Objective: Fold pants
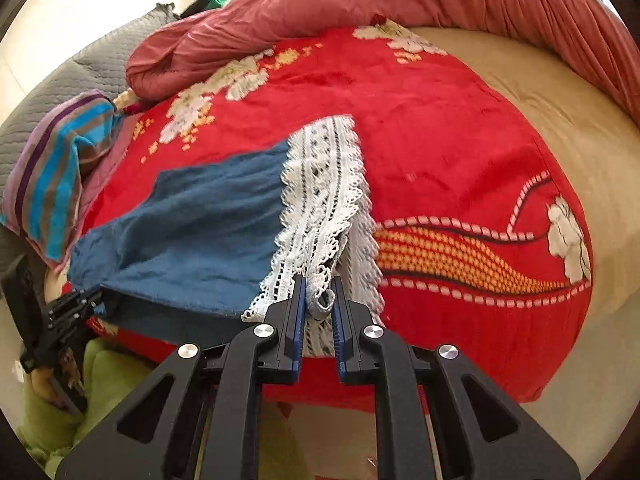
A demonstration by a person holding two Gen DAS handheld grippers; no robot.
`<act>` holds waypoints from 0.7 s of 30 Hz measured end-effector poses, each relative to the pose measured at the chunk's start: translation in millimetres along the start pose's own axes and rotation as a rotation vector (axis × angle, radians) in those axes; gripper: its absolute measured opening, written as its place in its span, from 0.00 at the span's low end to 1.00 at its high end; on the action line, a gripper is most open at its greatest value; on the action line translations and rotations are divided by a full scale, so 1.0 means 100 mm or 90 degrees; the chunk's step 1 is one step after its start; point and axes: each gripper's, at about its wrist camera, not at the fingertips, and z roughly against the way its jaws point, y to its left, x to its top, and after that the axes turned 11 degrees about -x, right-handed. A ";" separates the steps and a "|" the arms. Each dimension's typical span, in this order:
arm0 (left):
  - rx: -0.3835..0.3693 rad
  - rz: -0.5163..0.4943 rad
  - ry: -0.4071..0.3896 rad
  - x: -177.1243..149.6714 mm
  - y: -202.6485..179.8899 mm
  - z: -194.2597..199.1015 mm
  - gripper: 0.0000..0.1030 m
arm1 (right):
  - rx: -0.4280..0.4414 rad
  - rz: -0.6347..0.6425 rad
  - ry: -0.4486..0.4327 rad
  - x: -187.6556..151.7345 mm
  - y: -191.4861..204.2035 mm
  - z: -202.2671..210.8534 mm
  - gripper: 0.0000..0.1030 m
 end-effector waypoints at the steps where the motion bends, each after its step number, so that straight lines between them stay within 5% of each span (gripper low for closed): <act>1: -0.001 -0.003 0.003 -0.01 -0.01 0.00 0.02 | -0.002 -0.002 0.005 0.00 -0.02 -0.03 0.11; 10: 0.000 0.006 0.027 -0.10 0.02 -0.07 0.03 | -0.026 0.002 0.052 -0.10 -0.09 -0.27 0.12; 13: -0.002 0.013 0.035 -0.11 0.05 -0.08 0.09 | -0.058 0.027 0.068 -0.10 -0.07 -0.31 0.24; 15: -0.008 0.015 0.036 -0.14 0.05 -0.04 0.20 | -0.067 0.026 0.062 -0.08 -0.10 -0.27 0.36; 21: -0.018 0.040 -0.003 -0.20 0.10 0.26 0.36 | -0.097 0.050 -0.046 0.05 -0.03 0.08 0.37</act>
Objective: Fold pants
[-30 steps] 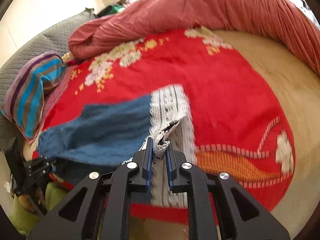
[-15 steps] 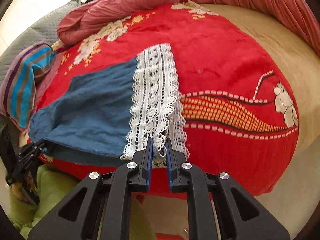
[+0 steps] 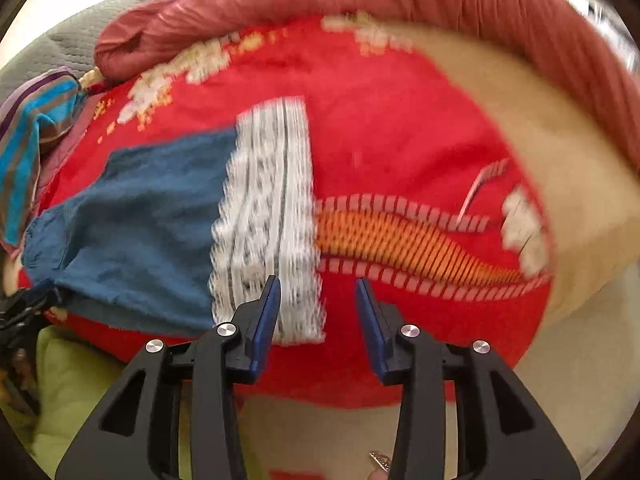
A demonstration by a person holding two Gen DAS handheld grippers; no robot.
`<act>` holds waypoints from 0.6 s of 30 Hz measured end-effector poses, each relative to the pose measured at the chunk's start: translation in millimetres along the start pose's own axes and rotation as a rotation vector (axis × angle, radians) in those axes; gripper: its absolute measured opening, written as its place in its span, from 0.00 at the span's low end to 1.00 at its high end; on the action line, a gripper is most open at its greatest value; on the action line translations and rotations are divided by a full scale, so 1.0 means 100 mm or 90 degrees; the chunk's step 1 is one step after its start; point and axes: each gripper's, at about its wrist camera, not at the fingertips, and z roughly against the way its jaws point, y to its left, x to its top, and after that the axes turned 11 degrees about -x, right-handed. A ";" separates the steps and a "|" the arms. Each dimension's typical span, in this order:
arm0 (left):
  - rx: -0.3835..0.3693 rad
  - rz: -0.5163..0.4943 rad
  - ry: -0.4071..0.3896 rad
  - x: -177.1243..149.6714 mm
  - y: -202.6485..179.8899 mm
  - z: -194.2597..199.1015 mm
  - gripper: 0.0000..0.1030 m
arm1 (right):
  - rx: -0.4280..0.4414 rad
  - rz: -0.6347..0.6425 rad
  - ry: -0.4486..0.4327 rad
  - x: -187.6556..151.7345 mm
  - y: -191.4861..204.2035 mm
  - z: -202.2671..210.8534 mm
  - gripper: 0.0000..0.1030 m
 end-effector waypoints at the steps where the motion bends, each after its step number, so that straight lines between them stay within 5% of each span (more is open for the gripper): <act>1: 0.005 0.009 -0.014 0.00 0.03 0.09 0.42 | 0.015 0.004 -0.010 0.03 0.03 0.02 0.37; 8: 0.125 0.149 -0.121 0.02 0.59 0.65 0.79 | 0.102 0.131 -0.028 0.00 0.64 -0.09 0.37; 13: 0.203 0.260 -0.125 0.02 1.09 0.68 0.87 | 0.093 0.168 0.007 -0.04 0.82 -0.28 0.37; 15: 0.196 0.271 -0.124 0.02 1.19 0.62 0.80 | 0.088 0.166 0.023 -0.07 0.79 -0.34 0.37; 16: 0.198 0.270 -0.125 0.02 1.20 0.61 0.48 | 0.093 0.163 0.029 -0.08 0.76 -0.37 0.37; 17: 0.210 0.269 -0.123 0.02 1.22 0.60 0.35 | 0.095 0.162 0.030 -0.09 0.77 -0.37 0.37; 18: 0.208 0.269 -0.128 0.02 1.26 0.62 0.35 | 0.097 0.160 0.032 -0.10 0.74 -0.37 0.37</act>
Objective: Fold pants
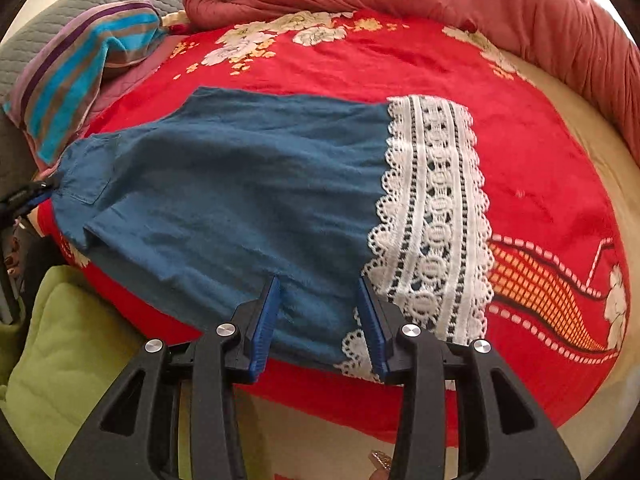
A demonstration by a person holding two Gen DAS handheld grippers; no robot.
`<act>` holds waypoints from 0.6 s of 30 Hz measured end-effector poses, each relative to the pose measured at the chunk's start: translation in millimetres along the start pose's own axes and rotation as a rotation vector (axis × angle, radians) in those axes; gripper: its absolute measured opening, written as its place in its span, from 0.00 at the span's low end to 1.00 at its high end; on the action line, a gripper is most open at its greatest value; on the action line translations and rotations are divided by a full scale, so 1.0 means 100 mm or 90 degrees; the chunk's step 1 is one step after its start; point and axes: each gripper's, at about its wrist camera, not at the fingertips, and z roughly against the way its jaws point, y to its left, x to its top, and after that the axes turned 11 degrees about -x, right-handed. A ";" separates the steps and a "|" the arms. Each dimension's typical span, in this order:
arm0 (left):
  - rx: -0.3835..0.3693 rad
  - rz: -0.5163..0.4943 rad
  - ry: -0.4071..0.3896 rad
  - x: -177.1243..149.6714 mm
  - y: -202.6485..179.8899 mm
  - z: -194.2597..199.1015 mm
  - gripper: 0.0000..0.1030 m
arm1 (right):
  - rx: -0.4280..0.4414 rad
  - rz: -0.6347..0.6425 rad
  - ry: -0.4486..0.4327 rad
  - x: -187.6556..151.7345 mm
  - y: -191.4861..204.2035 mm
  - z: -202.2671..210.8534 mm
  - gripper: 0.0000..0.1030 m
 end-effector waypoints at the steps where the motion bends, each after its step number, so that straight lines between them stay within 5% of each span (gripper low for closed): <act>1: 0.002 -0.001 -0.005 0.02 0.05 0.02 0.35 | 0.001 0.000 0.002 -0.02 -0.01 0.00 0.37; 7: -0.007 0.039 -0.012 -0.02 0.30 0.06 0.44 | -0.013 0.020 0.002 -0.08 0.04 -0.02 0.37; 14: -0.014 -0.087 -0.089 -0.01 -0.33 0.58 0.60 | 0.019 0.056 -0.053 -0.05 0.10 0.24 0.37; 18: -0.075 -0.172 -0.043 -0.09 -0.84 0.42 0.63 | 0.051 0.164 -0.079 -0.09 0.42 0.30 0.37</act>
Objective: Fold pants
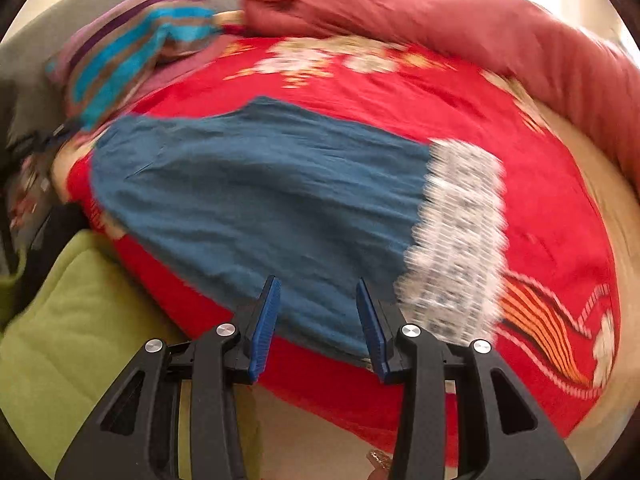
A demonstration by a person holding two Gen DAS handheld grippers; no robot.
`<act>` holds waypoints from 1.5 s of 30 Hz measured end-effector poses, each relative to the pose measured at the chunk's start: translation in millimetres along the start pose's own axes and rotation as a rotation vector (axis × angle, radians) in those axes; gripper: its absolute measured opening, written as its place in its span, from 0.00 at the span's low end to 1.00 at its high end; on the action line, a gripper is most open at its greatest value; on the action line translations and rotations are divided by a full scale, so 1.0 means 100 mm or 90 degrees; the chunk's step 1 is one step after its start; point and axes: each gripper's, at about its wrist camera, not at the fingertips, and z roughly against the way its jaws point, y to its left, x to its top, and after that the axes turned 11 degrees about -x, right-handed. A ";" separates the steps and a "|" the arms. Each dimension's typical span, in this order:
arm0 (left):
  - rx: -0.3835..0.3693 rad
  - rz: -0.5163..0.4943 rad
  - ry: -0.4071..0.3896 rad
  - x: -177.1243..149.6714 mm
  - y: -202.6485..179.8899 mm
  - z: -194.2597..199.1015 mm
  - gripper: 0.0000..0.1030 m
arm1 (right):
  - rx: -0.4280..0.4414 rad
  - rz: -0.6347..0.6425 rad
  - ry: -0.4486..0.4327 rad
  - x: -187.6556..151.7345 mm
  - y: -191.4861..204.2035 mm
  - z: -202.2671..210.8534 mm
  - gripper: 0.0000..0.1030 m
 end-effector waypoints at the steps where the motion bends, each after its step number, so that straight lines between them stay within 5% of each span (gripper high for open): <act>1: -0.016 -0.014 0.019 -0.01 -0.10 -0.10 0.63 | 0.004 0.029 -0.002 0.01 0.09 -0.01 0.37; 5: -0.055 -0.049 0.103 -0.09 -0.37 -0.51 0.66 | -0.021 0.178 -0.021 0.02 0.46 -0.06 0.35; 10: -0.045 -0.071 0.181 -0.24 -0.46 -0.95 0.66 | -0.060 0.278 -0.014 0.05 0.68 -0.27 0.35; 12: -0.040 -0.069 0.201 -0.32 -0.45 -1.02 0.67 | -0.059 0.306 -0.013 0.02 0.70 -0.34 0.22; 17: -0.047 -0.059 0.195 -0.36 -0.39 -0.98 0.68 | -0.004 0.285 -0.005 0.01 0.59 -0.38 0.03; 26: -0.056 -0.045 0.187 -0.36 -0.36 -1.01 0.68 | 0.047 0.263 0.012 -0.12 0.58 -0.34 0.03; 31: -0.046 -0.052 0.183 -0.40 -0.39 -0.97 0.70 | 0.089 0.219 -0.008 -0.02 0.41 -0.14 0.13; 34: -0.052 -0.048 0.180 -0.40 -0.40 -0.94 0.74 | 0.085 0.145 -0.052 0.10 0.13 0.01 0.35; 42: -0.053 -0.050 0.187 -0.42 -0.39 -0.97 0.75 | -0.030 -0.268 -0.049 0.47 -1.41 -0.24 0.40; 45: -0.049 -0.057 0.189 -0.42 -0.41 -0.98 0.76 | -0.030 -0.318 -0.020 0.53 -1.69 -0.47 0.40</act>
